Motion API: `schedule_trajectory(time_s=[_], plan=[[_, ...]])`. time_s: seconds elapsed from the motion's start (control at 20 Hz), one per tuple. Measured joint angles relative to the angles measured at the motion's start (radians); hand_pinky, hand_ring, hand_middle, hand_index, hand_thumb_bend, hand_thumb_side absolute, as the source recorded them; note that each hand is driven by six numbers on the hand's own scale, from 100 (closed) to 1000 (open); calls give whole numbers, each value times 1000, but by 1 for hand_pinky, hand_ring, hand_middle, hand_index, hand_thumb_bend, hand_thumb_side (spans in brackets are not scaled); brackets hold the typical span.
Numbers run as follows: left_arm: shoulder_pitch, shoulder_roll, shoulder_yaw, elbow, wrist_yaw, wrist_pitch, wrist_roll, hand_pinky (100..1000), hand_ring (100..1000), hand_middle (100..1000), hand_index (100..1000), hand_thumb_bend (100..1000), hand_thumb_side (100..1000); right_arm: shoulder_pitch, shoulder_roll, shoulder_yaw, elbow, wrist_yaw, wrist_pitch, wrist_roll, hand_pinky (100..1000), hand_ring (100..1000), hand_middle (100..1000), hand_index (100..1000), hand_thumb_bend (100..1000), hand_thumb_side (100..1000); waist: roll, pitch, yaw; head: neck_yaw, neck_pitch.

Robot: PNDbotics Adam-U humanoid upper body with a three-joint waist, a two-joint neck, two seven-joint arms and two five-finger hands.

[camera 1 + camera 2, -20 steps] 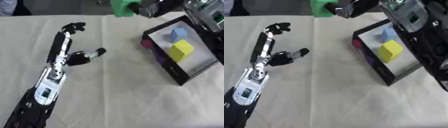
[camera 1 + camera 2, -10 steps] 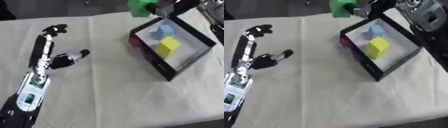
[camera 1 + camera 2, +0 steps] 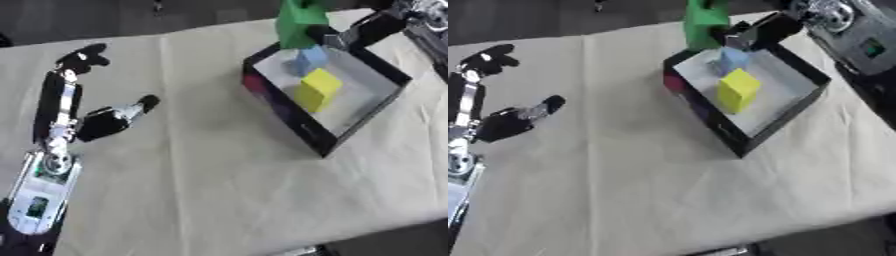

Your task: Pick up the objects with one hand, pass them to the other hand, and then place them into the box on the other side of the table.

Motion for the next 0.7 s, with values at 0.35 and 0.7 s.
schedule_trajectory(time_s=[0.35, 0.7], plan=[[1, 3, 0, -7, 5, 4, -1, 808, 772, 639, 856, 777, 495, 63, 0, 0, 94, 145, -25, -88, 845, 677, 557, 729, 139, 100, 0, 0, 3, -19, 0], [2, 3, 0, -9, 6, 4, 6, 787, 754, 614, 830, 797, 503, 77, 0, 6, 129, 287, -24, -181, 929, 879, 876, 923, 308, 221, 0, 0, 3, -19, 0]])
